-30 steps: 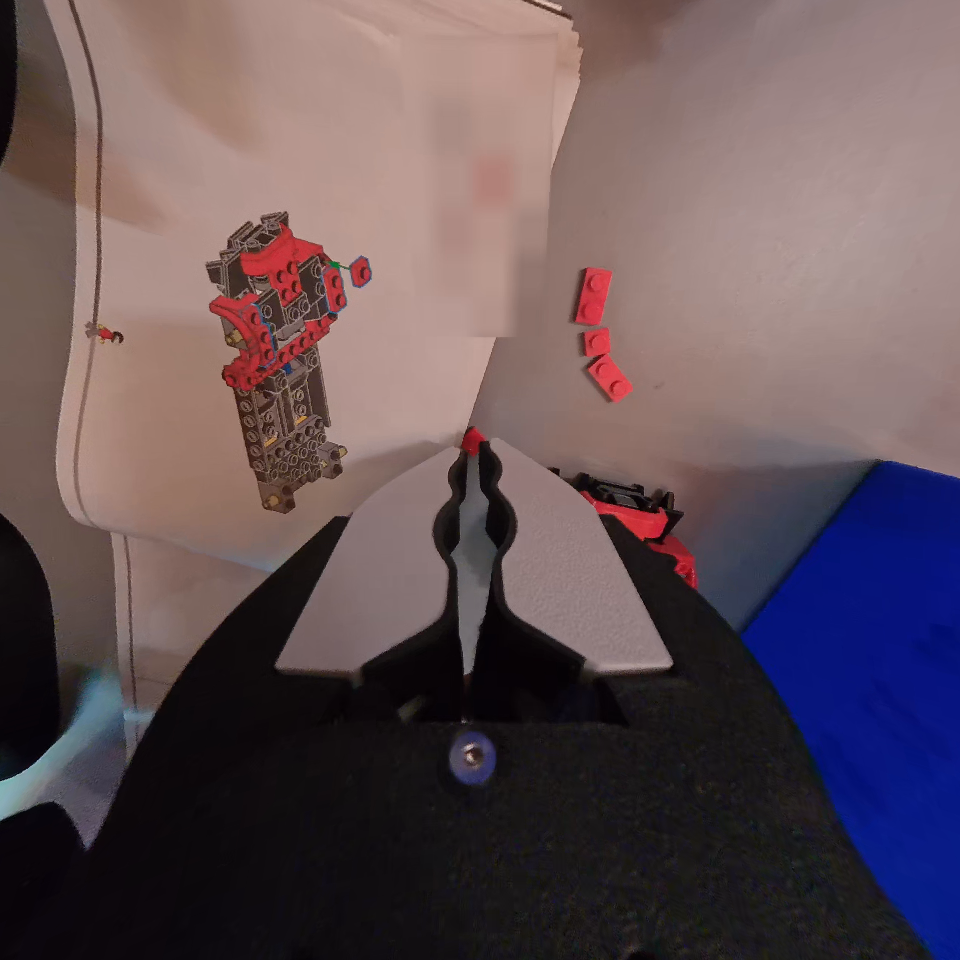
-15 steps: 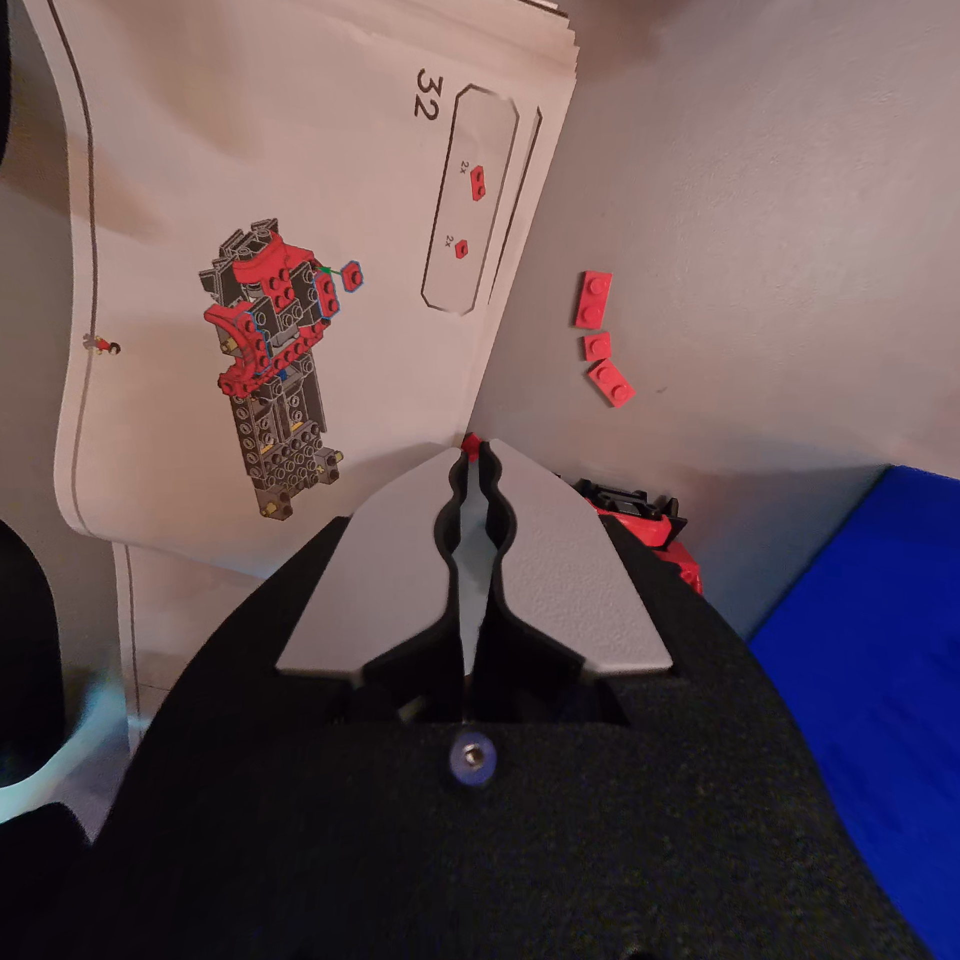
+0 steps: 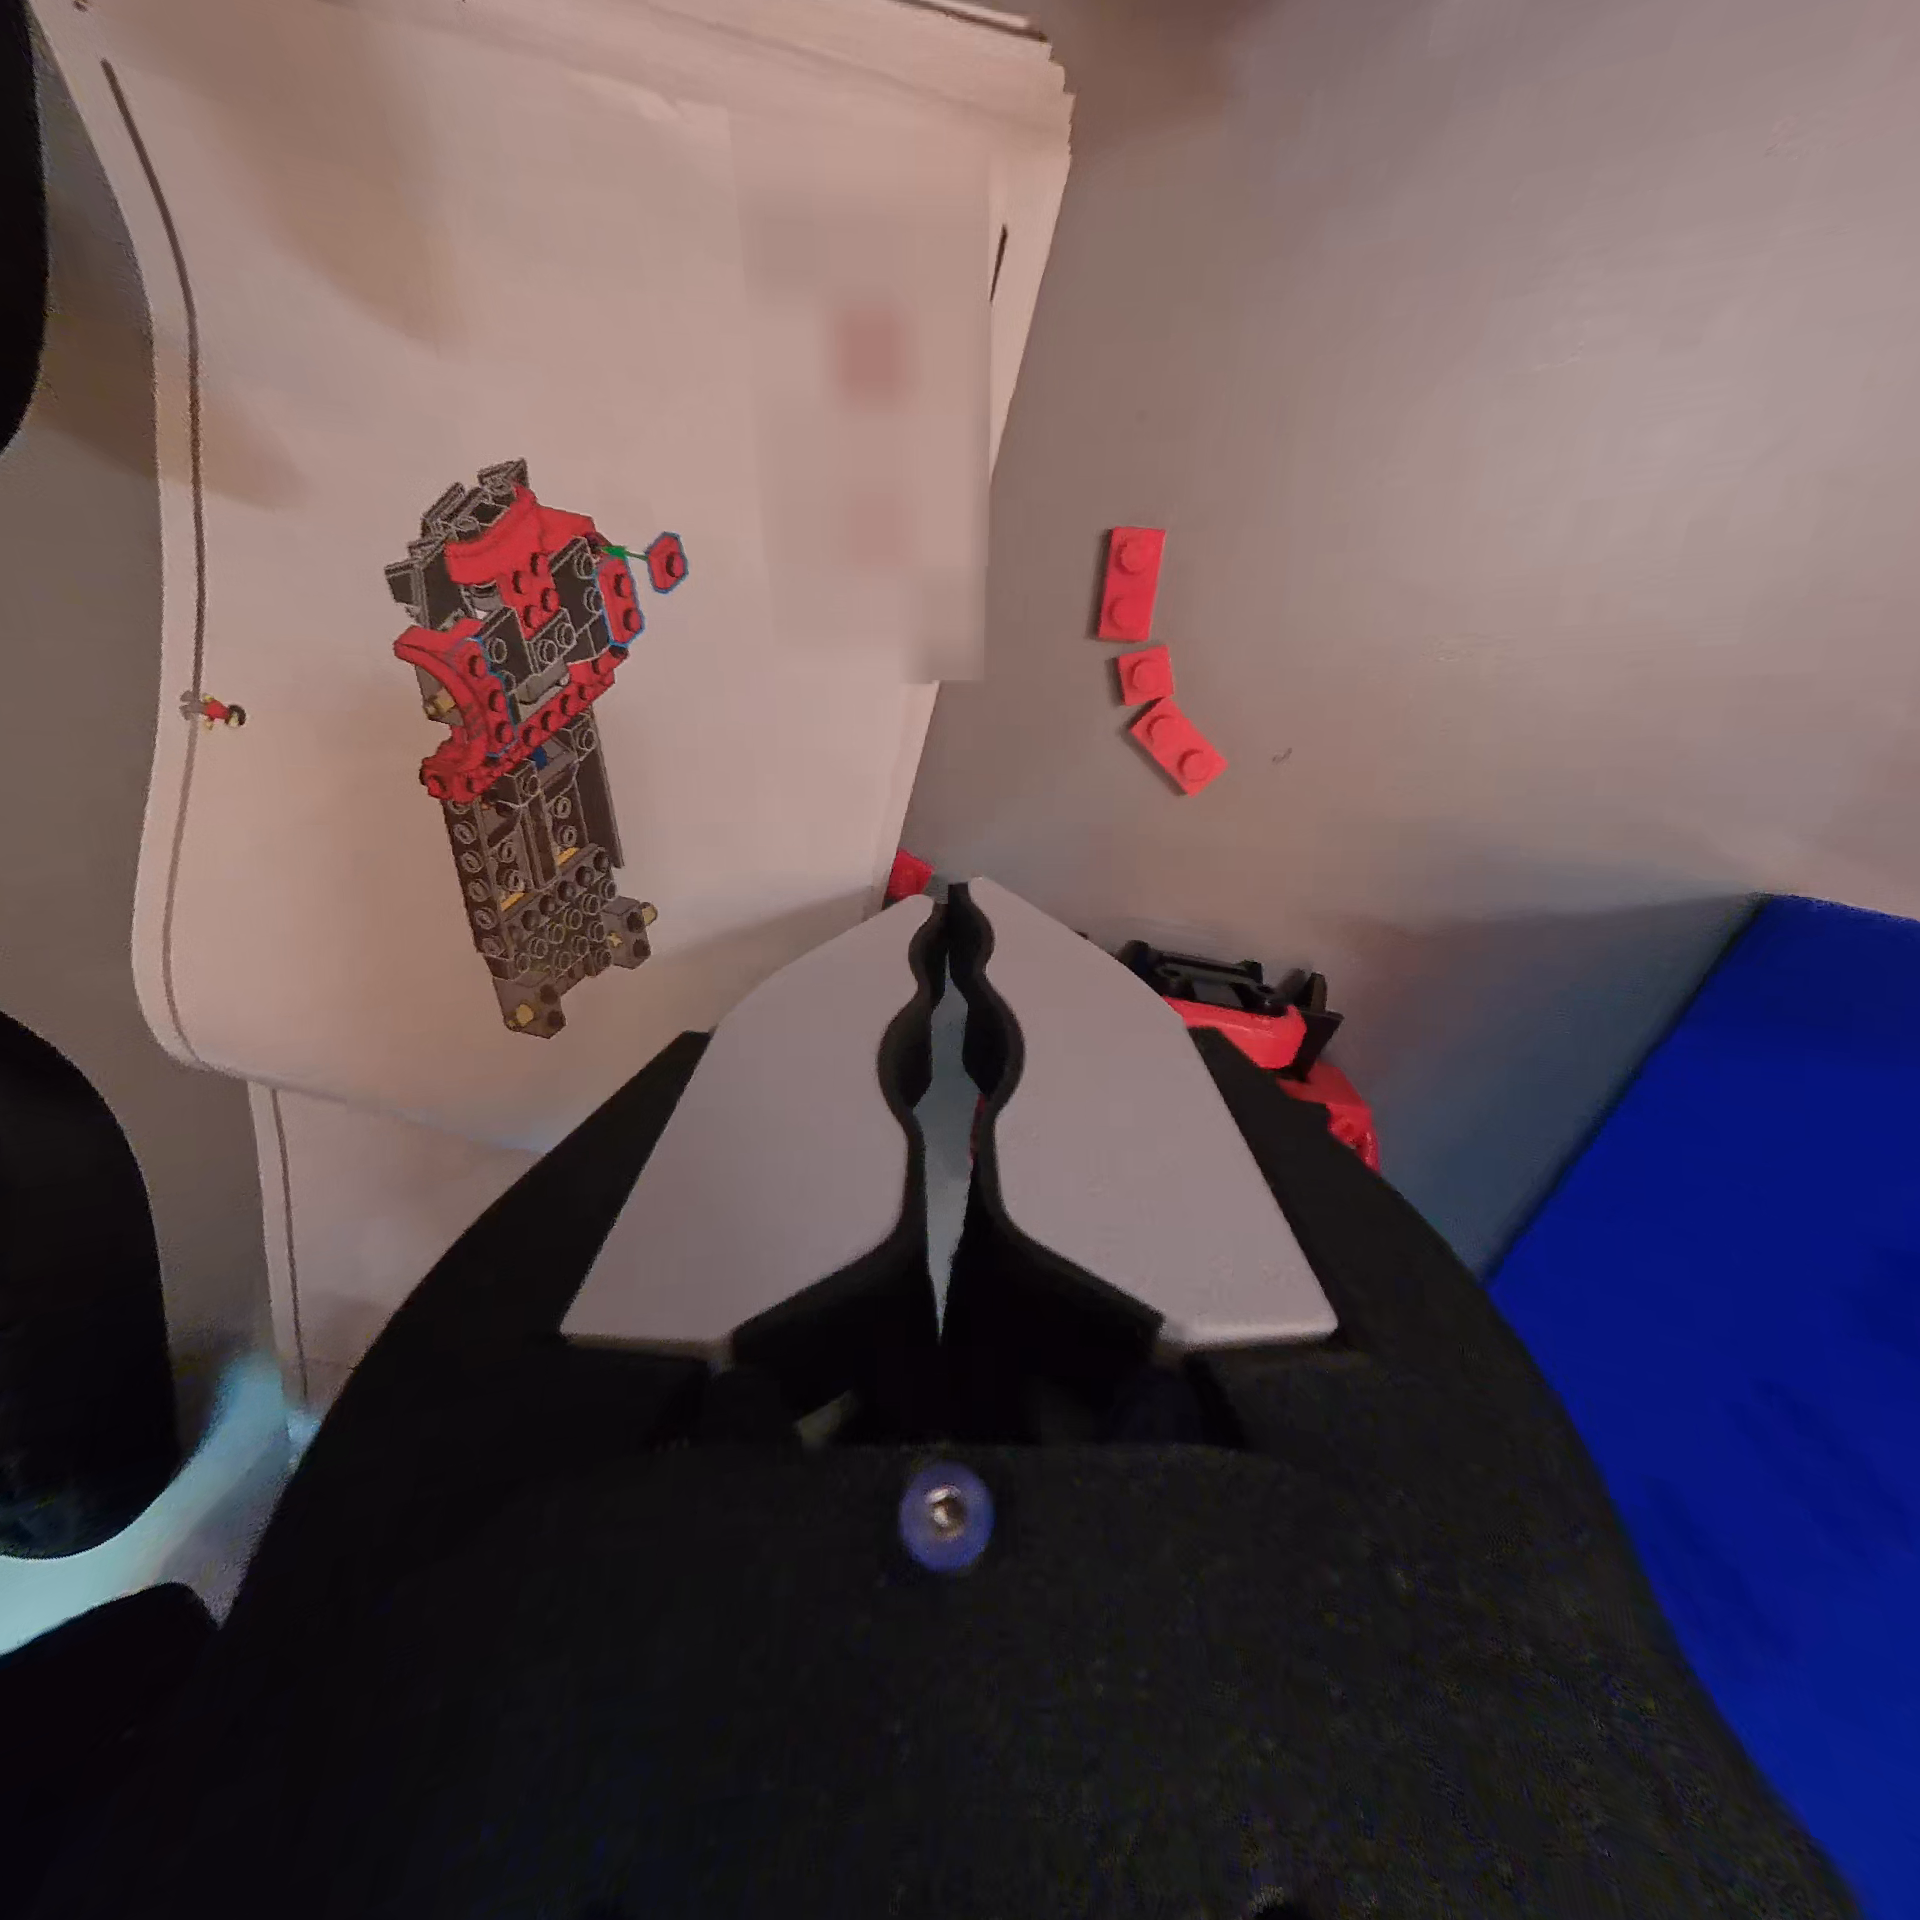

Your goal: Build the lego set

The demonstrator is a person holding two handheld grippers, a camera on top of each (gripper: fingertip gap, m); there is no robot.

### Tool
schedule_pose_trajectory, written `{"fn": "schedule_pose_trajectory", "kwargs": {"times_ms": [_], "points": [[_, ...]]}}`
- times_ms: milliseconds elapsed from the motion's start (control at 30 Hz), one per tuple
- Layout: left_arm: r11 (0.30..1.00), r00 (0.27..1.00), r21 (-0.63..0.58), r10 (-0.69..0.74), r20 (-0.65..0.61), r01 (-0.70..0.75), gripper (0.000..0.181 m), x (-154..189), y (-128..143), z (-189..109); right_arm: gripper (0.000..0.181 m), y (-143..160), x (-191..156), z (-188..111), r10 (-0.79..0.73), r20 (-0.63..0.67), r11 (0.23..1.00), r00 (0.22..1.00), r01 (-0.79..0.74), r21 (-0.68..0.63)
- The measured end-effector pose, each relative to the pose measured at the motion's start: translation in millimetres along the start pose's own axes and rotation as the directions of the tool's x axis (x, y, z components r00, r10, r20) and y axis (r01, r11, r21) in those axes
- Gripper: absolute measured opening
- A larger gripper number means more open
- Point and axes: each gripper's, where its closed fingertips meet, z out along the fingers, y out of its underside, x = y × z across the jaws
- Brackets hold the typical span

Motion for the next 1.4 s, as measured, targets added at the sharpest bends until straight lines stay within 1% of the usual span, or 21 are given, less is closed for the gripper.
{"fn": "schedule_pose_trajectory", "kwargs": {"times_ms": [67,233,333,533,633,767,1000,1400], "points": [[1.0,1.0,0.001,0.0,0.0,0.0,0.027,0.1,0.0,-0.1,0.0,-2.1,0.4,-4.7,0.008,0.001,1.0,1.0,-0.008,0.027],[1.0,1.0,0.001,0.0,-0.001,0.0,0.027,0.2,-0.1,-0.1,0.001,0.8,-2.8,-0.3,-0.001,0.018,1.0,1.0,0.001,0.01],[1.0,1.0,0.0,-0.001,-0.002,0.001,0.027,0.1,0.1,0.0,0.004,1.9,-0.8,3.2,-0.019,0.0,1.0,1.0,0.019,-0.016],[1.0,1.0,0.0,-0.003,-0.003,0.003,0.027,0.2,0.1,0.0,0.007,-3.5,-9.8,2.3,-0.05,0.01,0.999,0.999,0.05,0.001],[1.0,1.0,0.001,-0.001,-0.003,0.001,0.027,0.3,-0.1,-0.1,0.006,-2.1,-8.1,3.6,-0.047,-0.007,0.999,0.999,0.047,-0.009],[1.0,1.0,0.004,-0.003,-0.004,0.003,0.027,0.2,-0.4,-0.4,0.003,-2.2,-1.7,-0.7,-0.027,-0.024,1.0,0.999,0.027,0.014],[1.0,1.0,0.004,-0.002,-0.005,0.002,0.027,0.2,-0.2,-0.2,0.006,-1.4,-8.5,4.4,-0.058,-0.009,0.998,0.998,0.058,-0.009],[1.0,1.0,0.006,-0.005,-0.007,0.005,0.027,-0.2,-0.3,-0.2,0.005,-0.5,0.5,3.8,-0.037,-0.028,0.999,0.999,0.037,0.003]]}}
